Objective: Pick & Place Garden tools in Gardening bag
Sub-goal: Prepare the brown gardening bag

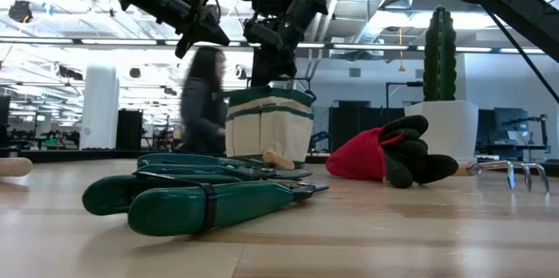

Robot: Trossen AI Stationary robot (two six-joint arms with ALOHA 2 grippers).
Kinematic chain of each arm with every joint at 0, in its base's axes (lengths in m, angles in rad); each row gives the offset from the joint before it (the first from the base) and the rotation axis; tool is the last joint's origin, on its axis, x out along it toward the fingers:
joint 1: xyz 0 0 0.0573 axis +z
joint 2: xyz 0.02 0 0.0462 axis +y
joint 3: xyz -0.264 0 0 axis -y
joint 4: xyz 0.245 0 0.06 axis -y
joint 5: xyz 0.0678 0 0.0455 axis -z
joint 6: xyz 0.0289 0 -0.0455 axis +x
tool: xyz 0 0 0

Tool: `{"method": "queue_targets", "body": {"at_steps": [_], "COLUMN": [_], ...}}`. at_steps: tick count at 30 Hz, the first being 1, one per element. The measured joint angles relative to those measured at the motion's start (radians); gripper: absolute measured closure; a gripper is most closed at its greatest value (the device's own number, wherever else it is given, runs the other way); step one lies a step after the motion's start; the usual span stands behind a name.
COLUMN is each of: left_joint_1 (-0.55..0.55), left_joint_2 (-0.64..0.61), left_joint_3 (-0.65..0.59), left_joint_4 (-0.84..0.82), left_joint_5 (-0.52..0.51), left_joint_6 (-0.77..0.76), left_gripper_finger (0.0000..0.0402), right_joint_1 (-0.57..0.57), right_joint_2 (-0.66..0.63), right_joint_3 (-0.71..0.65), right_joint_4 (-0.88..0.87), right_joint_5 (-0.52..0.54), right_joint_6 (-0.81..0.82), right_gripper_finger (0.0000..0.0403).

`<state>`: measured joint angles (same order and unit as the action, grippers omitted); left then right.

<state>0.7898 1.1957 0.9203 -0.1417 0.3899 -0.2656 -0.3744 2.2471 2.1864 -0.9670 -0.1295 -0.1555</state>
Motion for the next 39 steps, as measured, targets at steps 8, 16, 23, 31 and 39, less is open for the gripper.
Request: {"method": "queue_targets", "body": {"at_steps": [8, 16, 23, 31, 39], "left_joint_1": [-0.002, -0.026, -0.032, -0.032, -0.032], "left_joint_2": [0.001, 0.001, 0.001, 0.001, 0.001], "left_joint_3": [0.000, 0.000, 0.000, 0.000, 0.000], "left_joint_4": [0.000, 0.000, 0.000, 0.000, -0.001], "left_joint_5": [0.000, 0.000, 0.000, 0.000, 0.001], "left_joint_6": [0.000, 0.005, 0.015, 0.026, 0.026], "left_gripper_finger": [0.0400, 0.0400, 0.0400, 0.0400, 0.0400], "right_joint_1": [0.000, 0.004, 0.023, 0.055, 0.109], "right_joint_2": [0.000, 0.078, 0.091, 0.090, 0.088], "right_joint_3": [0.000, -0.003, -0.002, -0.002, -0.002], "right_joint_4": [0.007, -0.029, -0.030, -0.063, -0.112], "right_joint_5": [0.003, -0.002, 0.003, 0.002, -0.003], "right_joint_6": [0.000, 0.015, -0.019, -0.097, -0.196], "right_gripper_finger": [0.0339, 0.0330, 0.0350, 0.0391, 0.0398]}}
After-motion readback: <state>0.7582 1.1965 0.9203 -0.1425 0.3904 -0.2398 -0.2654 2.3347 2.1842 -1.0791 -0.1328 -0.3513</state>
